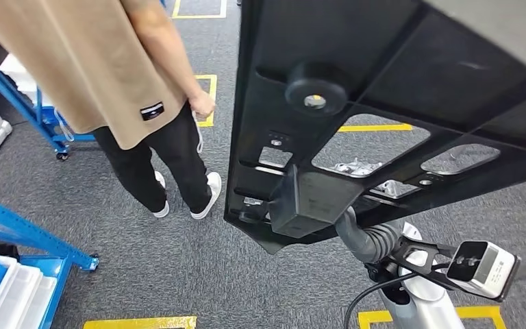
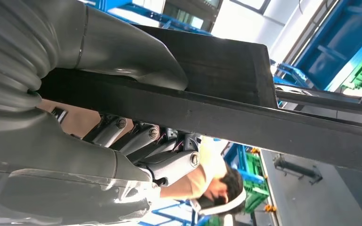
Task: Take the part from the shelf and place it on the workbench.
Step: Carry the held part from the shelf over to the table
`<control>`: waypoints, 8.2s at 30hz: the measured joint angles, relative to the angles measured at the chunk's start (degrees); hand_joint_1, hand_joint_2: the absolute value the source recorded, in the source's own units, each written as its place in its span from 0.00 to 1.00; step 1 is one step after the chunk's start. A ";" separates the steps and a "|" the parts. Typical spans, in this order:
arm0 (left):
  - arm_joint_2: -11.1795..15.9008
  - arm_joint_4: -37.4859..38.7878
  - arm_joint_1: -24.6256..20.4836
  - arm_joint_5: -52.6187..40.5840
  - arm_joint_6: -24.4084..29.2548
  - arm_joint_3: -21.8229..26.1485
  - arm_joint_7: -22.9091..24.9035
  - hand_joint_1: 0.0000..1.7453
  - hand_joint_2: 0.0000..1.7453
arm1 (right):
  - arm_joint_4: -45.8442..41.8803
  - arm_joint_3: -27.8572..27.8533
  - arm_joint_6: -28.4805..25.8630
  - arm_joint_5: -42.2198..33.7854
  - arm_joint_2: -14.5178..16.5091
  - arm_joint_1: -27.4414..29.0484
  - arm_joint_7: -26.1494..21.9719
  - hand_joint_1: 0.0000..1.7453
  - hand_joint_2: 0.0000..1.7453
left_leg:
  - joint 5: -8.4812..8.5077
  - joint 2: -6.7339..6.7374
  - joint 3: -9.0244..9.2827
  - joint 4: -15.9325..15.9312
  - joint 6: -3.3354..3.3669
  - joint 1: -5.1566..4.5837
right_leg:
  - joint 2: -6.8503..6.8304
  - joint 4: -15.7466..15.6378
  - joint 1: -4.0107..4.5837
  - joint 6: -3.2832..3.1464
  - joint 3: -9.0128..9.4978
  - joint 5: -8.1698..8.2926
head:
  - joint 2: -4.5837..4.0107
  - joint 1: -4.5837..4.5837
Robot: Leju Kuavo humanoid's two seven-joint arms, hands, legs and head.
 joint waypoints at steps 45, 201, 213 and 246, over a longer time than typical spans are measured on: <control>-0.52 0.01 -0.16 -1.33 -0.53 -0.16 1.19 0.00 1.00 | -3.67 1.40 -3.09 1.67 -0.83 0.60 0.87 1.00 1.00 | 1.16 -10.54 -1.41 0.02 -0.16 0.65 | 10.55 -0.18 -0.82 0.37 0.14 0.23 | 0.00 -0.21; 6.71 -0.50 -0.73 -5.54 -3.98 10.03 -6.30 0.00 1.00 | 4.55 -2.13 -5.96 0.79 1.35 -3.37 2.97 1.00 1.00 | 1.98 -6.41 -1.51 -0.79 2.07 0.08 | 3.33 2.77 -0.22 0.75 4.41 -4.62 | 0.01 0.05; 6.21 -0.50 -0.60 -6.15 -4.11 11.04 -6.75 0.00 1.00 | 5.77 -2.03 -3.48 -0.21 1.09 -2.32 6.75 1.00 1.00 | -1.59 -6.53 2.35 -0.67 -0.50 0.85 | 2.75 0.40 -1.68 1.47 -0.46 -0.61 | -0.01 0.44; 6.07 -0.57 -0.26 -7.07 -4.30 12.78 -6.95 0.00 1.00 | 5.35 -1.54 -2.03 -0.04 0.39 -2.29 7.62 1.00 1.00 | -1.47 -6.58 1.69 1.40 0.47 -0.35 | 3.06 -0.57 -0.79 -0.07 -0.26 0.79 | 0.01 0.19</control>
